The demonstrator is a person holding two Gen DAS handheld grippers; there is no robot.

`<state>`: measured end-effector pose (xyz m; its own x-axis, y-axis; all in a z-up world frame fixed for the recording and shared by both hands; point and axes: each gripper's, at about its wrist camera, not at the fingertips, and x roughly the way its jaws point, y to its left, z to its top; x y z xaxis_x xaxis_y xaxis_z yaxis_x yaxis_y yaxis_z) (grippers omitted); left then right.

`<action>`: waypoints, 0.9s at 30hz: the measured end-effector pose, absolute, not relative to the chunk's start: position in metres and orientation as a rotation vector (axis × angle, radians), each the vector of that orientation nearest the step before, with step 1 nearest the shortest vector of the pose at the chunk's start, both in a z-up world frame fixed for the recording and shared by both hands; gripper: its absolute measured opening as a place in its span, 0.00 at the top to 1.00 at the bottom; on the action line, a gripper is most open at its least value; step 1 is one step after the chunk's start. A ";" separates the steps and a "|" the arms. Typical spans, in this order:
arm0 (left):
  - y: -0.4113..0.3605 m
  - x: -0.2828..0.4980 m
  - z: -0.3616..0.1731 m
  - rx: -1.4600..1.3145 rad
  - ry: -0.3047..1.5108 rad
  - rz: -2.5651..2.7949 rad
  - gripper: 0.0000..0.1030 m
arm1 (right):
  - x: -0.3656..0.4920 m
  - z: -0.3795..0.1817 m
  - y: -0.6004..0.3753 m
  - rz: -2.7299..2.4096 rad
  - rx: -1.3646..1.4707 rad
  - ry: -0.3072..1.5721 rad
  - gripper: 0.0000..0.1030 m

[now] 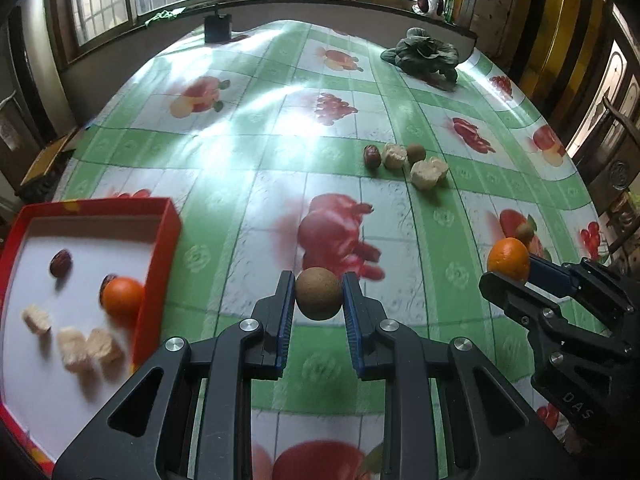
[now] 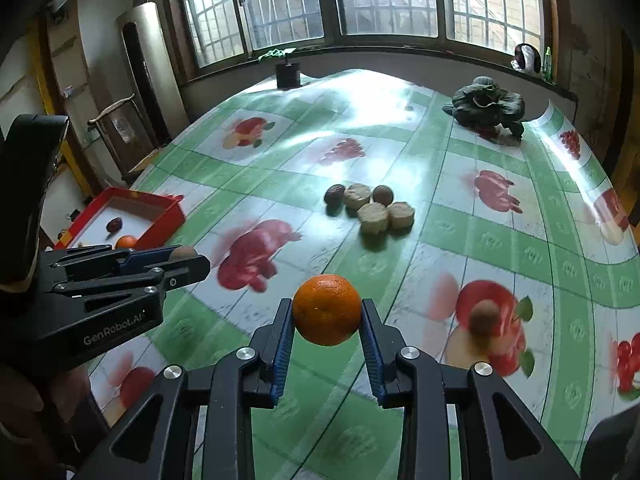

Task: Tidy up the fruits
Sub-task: 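Carry the brown fruit and orange into the tray and open both tools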

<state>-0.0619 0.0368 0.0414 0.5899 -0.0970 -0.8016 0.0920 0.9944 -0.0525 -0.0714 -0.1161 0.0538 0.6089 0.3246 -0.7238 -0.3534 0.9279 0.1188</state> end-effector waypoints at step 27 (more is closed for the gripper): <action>0.082 -0.100 0.060 -0.003 0.835 0.004 0.78 | -0.105 0.066 -0.054 0.476 -0.103 0.818 0.69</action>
